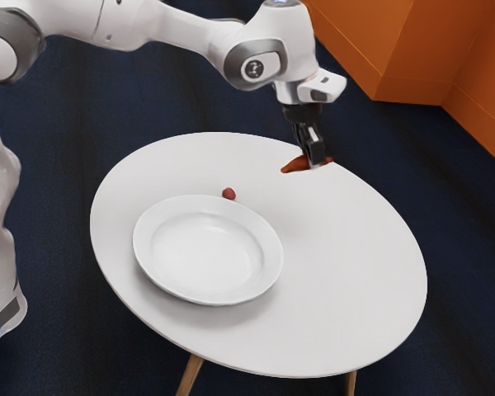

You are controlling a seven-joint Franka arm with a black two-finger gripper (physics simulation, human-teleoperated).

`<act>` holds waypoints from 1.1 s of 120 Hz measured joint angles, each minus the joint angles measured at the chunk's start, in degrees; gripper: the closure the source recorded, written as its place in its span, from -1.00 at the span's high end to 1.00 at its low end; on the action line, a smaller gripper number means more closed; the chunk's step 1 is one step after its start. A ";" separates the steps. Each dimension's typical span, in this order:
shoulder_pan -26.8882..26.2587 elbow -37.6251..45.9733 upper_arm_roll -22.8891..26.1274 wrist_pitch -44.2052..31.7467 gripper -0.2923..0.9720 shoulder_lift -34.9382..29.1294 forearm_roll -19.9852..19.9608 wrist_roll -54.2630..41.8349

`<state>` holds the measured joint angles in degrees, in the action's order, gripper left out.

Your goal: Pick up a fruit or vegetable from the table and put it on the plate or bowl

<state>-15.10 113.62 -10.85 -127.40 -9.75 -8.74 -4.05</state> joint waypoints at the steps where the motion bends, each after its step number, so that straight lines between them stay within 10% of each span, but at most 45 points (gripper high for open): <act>1: -0.23 1.00 0.23 0.00 -0.27 -0.81 0.00 0.21; 49: 6.72 25.16 19.11 1.57 -0.27 -24.79 -0.02 13.49; 73: 7.49 25.69 19.97 2.72 -0.27 -25.52 -0.07 18.95; 110: 10.18 24.65 21.76 3.25 0.44 -24.86 -0.55 22.03; 132: 17.81 6.70 21.60 3.39 0.51 -16.64 -0.77 23.39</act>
<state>2.71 120.32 10.74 -124.01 -26.39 -9.51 19.34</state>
